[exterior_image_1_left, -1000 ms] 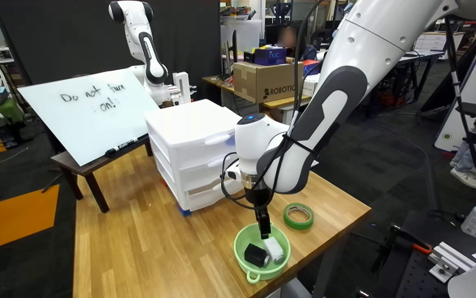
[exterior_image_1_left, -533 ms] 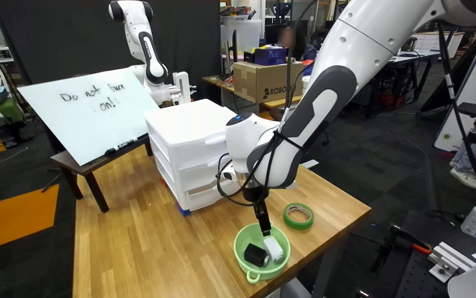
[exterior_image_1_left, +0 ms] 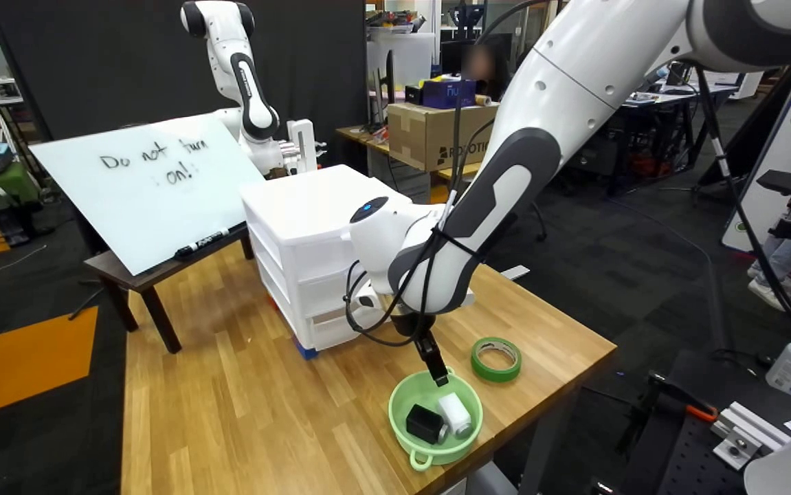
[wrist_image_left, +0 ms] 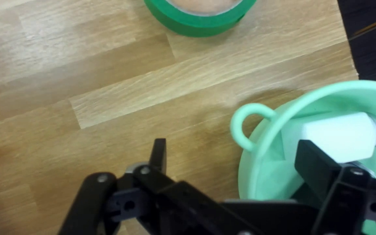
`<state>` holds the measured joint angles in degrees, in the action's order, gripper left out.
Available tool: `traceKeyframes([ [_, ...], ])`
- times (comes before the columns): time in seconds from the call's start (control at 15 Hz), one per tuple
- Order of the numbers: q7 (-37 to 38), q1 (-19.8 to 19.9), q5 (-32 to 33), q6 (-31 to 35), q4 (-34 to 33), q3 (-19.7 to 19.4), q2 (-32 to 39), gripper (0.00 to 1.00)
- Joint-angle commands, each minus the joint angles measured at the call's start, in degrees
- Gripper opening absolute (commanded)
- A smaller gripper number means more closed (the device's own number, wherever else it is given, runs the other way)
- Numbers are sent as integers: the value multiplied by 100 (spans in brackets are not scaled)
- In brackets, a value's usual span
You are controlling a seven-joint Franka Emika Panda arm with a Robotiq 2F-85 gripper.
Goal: Move the green tape forward and the light-green bowl to the left
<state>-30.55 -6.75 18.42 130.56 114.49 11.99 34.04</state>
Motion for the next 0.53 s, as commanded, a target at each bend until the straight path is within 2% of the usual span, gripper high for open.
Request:
traceKeyframes([
  [0.0,-272,-130,128,-420,-425,-31,272,100],
  [0.4,-465,-222,171,-578,-678,-36,456,100],
  [0.47,-498,-222,174,-575,-701,-34,476,89],
])
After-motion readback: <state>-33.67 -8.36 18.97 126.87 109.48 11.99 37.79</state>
